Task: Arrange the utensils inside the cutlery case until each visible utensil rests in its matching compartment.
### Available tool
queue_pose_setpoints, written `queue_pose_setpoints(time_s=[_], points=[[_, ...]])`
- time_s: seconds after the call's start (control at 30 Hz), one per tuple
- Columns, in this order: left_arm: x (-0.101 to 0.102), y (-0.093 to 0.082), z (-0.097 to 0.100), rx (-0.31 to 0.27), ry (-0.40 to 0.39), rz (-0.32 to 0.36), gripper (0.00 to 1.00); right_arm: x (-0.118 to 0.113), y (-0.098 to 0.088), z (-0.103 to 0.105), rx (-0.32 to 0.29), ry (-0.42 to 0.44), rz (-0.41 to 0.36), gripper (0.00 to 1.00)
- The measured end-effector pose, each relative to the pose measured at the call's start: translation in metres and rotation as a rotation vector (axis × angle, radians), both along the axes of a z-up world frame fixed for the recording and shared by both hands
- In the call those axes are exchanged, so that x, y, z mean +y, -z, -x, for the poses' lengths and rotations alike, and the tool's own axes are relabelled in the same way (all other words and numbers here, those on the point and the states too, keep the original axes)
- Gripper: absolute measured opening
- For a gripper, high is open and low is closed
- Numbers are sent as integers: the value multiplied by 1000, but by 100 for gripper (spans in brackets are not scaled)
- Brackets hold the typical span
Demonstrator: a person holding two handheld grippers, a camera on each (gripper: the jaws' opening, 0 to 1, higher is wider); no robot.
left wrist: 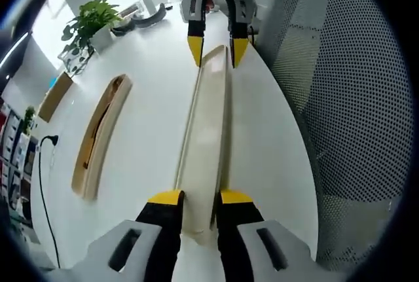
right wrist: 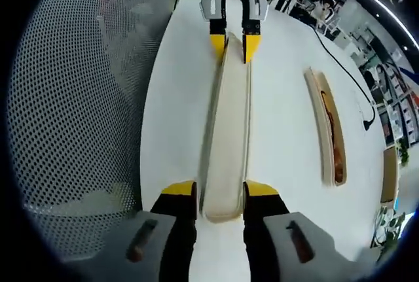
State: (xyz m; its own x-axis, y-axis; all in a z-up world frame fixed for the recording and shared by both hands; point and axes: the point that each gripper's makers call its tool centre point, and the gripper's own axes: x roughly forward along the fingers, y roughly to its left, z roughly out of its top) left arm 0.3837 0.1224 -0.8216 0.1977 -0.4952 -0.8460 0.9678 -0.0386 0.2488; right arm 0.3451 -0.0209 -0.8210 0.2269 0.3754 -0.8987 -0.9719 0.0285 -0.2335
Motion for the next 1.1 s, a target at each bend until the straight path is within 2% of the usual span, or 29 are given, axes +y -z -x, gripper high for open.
queue_pose_setpoints(time_s=[0.13,0.2,0.23,0.27,0.3,0.33,0.4,0.47,0.53,0.83,0.87,0.9,1.1], points=[[0,0,0,1,-2,1,20,-2,1,-6,-78,0,34,19],[0,0,0,1,-3,1,20,-4,2,-8,-108,-19,51,13],[0,0,0,0,-1,1,20,-4,2,-10,-132,-33,59,13],[0,0,0,-2,1,0,20,-4,2,-9,-129,-27,57,13],[0,0,1,-3,3,0,19,-5,0,-13,-157,-7,57,11],[0,0,1,-3,2,0,19,-7,-5,-20,-212,6,60,7],[0,0,2,5,2,-1,16,-5,-11,-24,-240,-2,45,1],[0,0,5,9,8,1,15,-6,-12,-22,-221,1,50,1],[0,-1,4,9,9,1,15,-6,-11,-22,-239,-23,60,1],[0,-1,5,6,6,-3,14,-7,-9,-23,-231,-10,56,0],[1,0,3,-8,0,-8,13,-7,-10,-24,-226,-7,52,0],[0,-1,2,-32,32,-19,12,-7,-10,-24,-219,0,49,0],[1,0,0,-38,28,-33,9,-7,-10,-26,-178,7,42,0]])
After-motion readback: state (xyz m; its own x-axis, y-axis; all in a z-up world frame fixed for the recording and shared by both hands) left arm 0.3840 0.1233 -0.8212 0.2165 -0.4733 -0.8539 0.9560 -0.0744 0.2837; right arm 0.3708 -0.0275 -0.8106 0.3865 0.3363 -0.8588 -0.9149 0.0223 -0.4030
